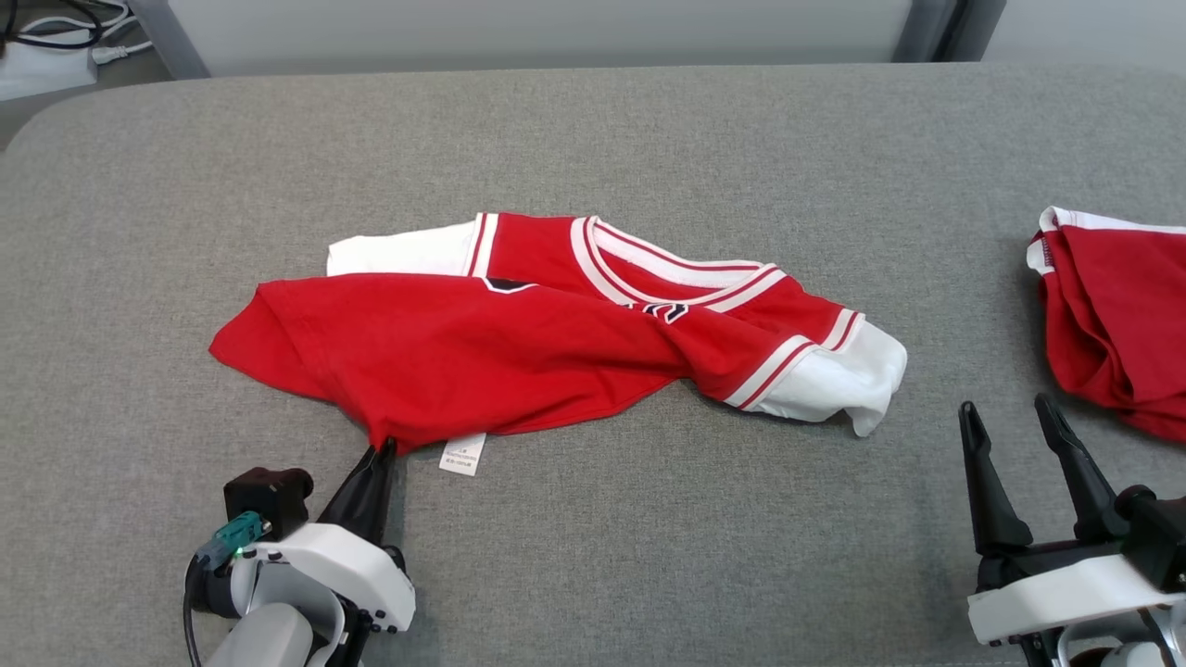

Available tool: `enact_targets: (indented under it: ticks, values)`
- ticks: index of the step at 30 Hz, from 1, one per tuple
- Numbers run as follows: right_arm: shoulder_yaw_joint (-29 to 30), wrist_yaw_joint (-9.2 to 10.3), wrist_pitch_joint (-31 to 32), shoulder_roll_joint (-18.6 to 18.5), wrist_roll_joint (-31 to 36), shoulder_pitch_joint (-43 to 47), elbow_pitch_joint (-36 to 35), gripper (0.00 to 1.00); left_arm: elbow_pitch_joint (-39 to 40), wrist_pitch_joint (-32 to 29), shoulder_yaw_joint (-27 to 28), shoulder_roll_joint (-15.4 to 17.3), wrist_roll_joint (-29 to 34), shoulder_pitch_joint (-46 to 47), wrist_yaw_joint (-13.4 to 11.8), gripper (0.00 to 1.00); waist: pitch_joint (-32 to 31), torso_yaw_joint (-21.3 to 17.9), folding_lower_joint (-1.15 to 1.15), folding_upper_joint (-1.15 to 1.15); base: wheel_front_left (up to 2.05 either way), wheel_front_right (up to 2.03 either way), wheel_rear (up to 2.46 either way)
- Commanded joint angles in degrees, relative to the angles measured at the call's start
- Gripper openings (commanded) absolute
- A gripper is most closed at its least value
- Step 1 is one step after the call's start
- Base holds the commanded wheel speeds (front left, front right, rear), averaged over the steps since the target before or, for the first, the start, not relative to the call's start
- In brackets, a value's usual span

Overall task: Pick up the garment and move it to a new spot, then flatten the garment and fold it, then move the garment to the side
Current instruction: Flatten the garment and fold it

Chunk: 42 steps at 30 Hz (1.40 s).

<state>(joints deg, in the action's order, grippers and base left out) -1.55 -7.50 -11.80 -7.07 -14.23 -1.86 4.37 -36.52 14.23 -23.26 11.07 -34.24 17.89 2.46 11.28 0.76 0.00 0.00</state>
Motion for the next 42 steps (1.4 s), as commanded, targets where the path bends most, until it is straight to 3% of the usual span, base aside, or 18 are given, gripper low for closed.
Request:
enact_targets:
  ticks: [1,10,16,21,26,36,42]
  values:
    - [-0.63,0.01,-0.78,-0.41,-0.37,-0.19,-1.27,1.0,2.14,0.72,1.98,1.27,0.56,0.72,-0.05,0.0,-0.65,0.31,0.0,0.0,0.0,0.0,0.0]
    - [1.86,0.01,-0.88,0.37,-0.71,2.42,-1.62,1.0,16.97,-0.92,3.41,3.28,0.75,-5.59,-4.02,0.0,-3.14,2.37,0.0,0.0,0.0,0.0,0.0]
    - [3.0,0.01,-0.64,1.08,-0.69,3.5,-2.2,1.0,34.25,-8.0,4.21,7.31,0.67,-12.93,-9.19,0.0,-4.21,4.03,0.0,0.0,0.0,0.0,0.0]
    - [2.98,0.01,-0.58,1.33,-0.78,3.04,-2.55,1.0,39.79,-11.11,4.75,8.33,0.22,-15.53,-11.69,0.0,-3.64,3.81,0.0,0.0,0.0,0.0,0.0]
    - [2.91,0.01,-0.55,1.66,-0.78,2.5,-2.57,1.0,35.51,-10.9,5.76,7.76,-2.0,-12.5,-10.06,0.0,-2.03,2.43,0.0,0.0,0.0,0.0,0.0]
    - [2.99,0.01,-0.36,1.77,-0.98,1.69,-2.27,1.0,14.99,-5.94,7.55,6.05,-4.39,-1.69,-4.78,0.0,-0.31,-2.5,0.0,0.0,0.0,0.0,0.0]
    - [3.9,0.01,-0.52,1.81,-1.14,2.02,-2.53,1.0,11.33,-3.64,7.14,4.41,-4.56,-0.41,-3.97,0.0,0.21,-2.4,0.0,0.0,0.0,0.0,0.0]
